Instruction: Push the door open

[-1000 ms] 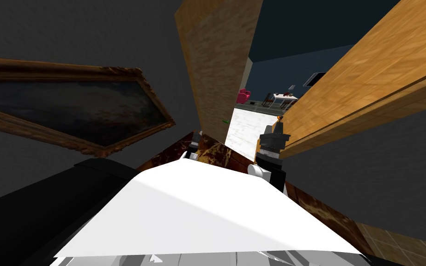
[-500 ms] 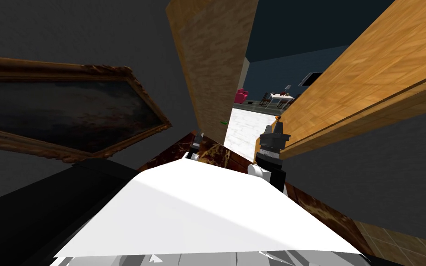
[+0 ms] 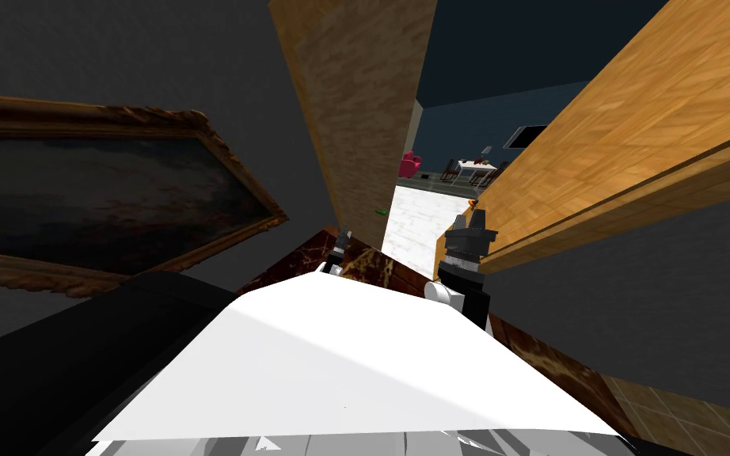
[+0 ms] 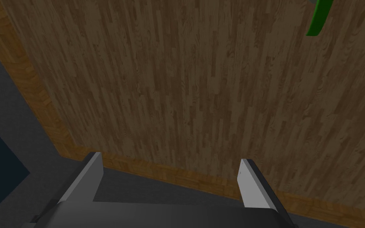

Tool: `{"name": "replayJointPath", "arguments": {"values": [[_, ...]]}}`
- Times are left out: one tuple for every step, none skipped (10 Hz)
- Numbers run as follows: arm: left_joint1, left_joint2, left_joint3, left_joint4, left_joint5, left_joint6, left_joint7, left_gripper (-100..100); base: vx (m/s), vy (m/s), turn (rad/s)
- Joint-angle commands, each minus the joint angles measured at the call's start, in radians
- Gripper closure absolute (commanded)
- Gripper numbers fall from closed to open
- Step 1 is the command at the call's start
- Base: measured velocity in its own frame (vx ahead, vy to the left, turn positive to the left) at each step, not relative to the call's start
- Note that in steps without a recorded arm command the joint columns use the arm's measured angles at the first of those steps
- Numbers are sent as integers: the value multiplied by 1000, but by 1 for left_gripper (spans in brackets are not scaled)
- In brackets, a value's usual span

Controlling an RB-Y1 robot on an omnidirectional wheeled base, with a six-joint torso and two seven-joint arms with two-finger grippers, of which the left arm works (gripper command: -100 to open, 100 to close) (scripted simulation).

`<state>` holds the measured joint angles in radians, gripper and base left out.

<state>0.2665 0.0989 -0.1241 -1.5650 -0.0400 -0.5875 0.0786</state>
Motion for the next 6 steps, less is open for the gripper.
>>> {"name": "replayJointPath", "arguments": {"values": [[-12,1,-5,38,1,-8,0,-100,103,-13,-60],[-18,1,-9,62,2,-14,0,-100,96,6,-60],[-25,2,-13,85,3,-19,0,-100,92,3,-65],[-37,1,-20,130,4,-30,-1,-100,125,12,-89],[-44,1,-24,152,5,-35,-1,-100,149,23,-85],[-50,1,-27,175,5,-40,-1,-100,143,5,-60]]}}
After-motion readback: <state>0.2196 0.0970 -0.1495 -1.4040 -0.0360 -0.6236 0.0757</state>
